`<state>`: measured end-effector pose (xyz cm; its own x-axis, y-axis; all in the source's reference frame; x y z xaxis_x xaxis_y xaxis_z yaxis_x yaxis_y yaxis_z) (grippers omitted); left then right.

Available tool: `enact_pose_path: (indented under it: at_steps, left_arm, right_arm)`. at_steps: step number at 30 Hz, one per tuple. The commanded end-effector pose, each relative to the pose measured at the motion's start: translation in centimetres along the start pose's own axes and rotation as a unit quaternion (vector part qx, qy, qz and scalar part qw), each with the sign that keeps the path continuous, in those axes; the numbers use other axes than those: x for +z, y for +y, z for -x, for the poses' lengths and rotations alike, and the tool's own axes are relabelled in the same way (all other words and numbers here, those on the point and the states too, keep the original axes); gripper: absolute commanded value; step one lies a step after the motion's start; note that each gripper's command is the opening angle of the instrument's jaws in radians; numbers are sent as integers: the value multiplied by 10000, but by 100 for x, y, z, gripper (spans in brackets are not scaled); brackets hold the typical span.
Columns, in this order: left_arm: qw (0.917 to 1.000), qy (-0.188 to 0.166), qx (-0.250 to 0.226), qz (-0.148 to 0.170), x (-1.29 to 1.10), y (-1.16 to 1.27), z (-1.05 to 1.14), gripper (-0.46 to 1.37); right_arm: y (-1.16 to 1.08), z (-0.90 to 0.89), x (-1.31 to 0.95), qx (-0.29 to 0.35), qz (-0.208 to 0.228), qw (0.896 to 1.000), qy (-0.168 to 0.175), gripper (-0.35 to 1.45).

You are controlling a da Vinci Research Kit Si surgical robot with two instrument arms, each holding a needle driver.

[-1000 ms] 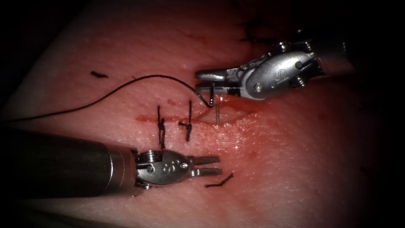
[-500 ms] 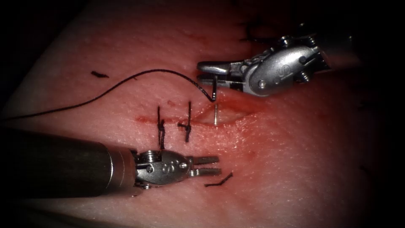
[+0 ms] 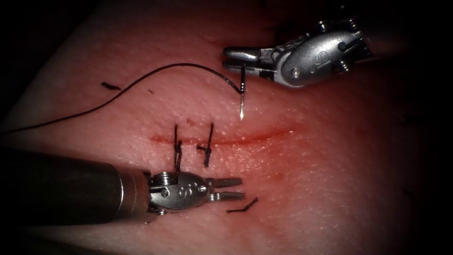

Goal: Wound Closure
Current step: Use the right gripper to throw the needle through the skin above the incision

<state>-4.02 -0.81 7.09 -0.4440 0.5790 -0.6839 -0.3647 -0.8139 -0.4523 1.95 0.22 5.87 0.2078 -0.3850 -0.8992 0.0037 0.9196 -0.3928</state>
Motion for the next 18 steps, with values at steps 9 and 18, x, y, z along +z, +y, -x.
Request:
enact_pose_path:
  at_steps: [9, 18]
  left_arm:
    - [10000, 1, -18, 13, -3, -1, 1, 19]
    - [10000, -2, -21, 8, -5, -2, 0, 18]
  right_arm:
    - [-10, -3, 1, 153, -77, 9999, -8, -35]
    - [-31, -11, 3, -430, -28, 9991, 27, -35]
